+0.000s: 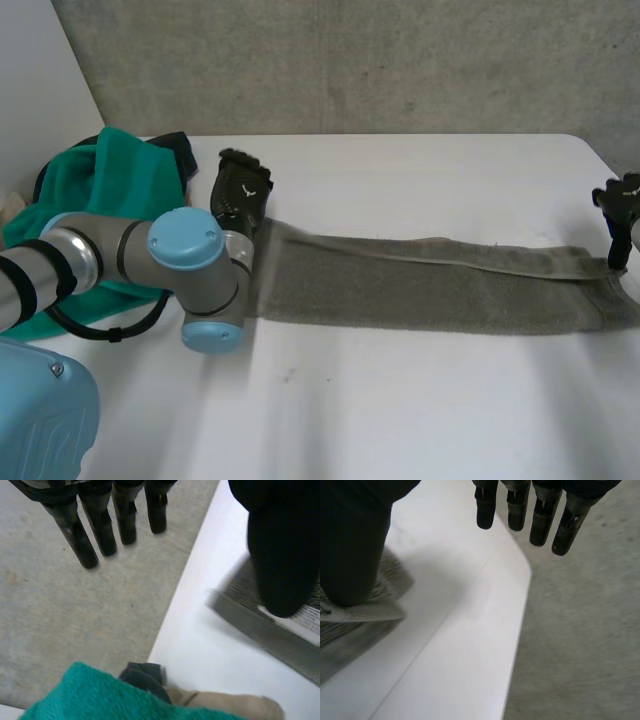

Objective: Fold the laundry.

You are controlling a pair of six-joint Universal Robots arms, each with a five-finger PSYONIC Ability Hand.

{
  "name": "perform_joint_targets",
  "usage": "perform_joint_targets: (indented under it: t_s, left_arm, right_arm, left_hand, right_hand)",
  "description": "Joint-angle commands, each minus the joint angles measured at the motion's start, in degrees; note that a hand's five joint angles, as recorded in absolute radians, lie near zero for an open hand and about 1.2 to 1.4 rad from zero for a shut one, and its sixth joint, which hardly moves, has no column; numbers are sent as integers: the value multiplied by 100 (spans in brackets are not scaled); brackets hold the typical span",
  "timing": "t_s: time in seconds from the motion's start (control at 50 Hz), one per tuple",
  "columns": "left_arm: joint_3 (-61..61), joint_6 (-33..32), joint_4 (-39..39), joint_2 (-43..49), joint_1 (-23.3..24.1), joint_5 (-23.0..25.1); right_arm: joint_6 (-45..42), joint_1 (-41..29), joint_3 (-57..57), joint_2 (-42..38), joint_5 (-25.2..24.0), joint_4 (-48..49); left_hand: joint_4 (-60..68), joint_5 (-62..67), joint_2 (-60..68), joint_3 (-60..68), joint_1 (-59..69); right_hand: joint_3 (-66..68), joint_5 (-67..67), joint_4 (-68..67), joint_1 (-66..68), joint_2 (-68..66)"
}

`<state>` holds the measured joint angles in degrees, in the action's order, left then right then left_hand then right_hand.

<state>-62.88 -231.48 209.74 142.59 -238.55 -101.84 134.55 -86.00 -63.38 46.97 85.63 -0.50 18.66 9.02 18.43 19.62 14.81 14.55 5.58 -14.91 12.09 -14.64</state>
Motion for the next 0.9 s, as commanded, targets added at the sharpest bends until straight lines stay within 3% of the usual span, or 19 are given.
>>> perform_joint_targets:
  t_s: [0.02,0.16,0.28,0.34,0.46,0.52,0.64,0.74,0.84,0.9]
  left_arm:
    - [-409,15,884,-424,142,-38]
    - [-919,59,1069,-829,213,-47]
    - [-1376,155,1043,-1154,353,-56]
    - [-1718,305,1016,-1356,380,-47]
    - [-2255,586,1007,-1655,441,-20]
    - [-2404,630,1007,-1708,441,-20]
    - [-2589,657,1007,-1804,432,-20]
    - [-2624,665,1007,-1805,424,-29]
    - [-2659,657,999,-1813,441,-29]
    - [-2703,657,999,-1848,441,-29]
  right_arm:
    - [387,-49,-166,690,173,190]
    - [678,13,-781,1709,-99,112]
    - [687,354,-1343,2000,-862,-589]
    - [687,478,-1580,1991,-1161,-1178]
    - [608,733,-1836,1895,-1479,-1734]
    - [590,786,-1906,1684,-1523,-1612]
    - [564,962,-2354,1614,-1646,-857]
    - [292,1015,-2872,1500,-1980,179]
    - [151,1032,-2979,1236,-1980,524]
    - [98,1050,-2952,1104,-1971,559]
  left_hand:
    - [-866,-902,-843,-962,-481]
    - [-866,-902,-843,-962,-481]
    - [-866,-902,-843,-962,-481]
    - [-866,-902,-843,-962,-481]
    - [-866,-902,-843,-962,-481]
    - [-866,-902,-843,-962,-481]
    - [-866,-902,-843,-962,-481]
    - [-866,-902,-843,-962,-481]
    - [-866,-902,-843,-962,-481]
    - [-866,-902,-843,-962,-481]
  right_hand:
    - [-455,-558,491,-209,464]
    - [-455,-558,491,-209,464]
    - [-368,-471,404,-121,377]
    - [1865,1761,-1828,2111,-1855]
    - [2715,2612,-2679,2961,-2705]
    - [2515,2412,-2479,2762,-2506]
    - [614,511,-578,860,-605]
    - [630,527,-594,876,-620]
    - [915,812,-879,1161,-905]
    - [1972,1869,-1936,2218,-1962]
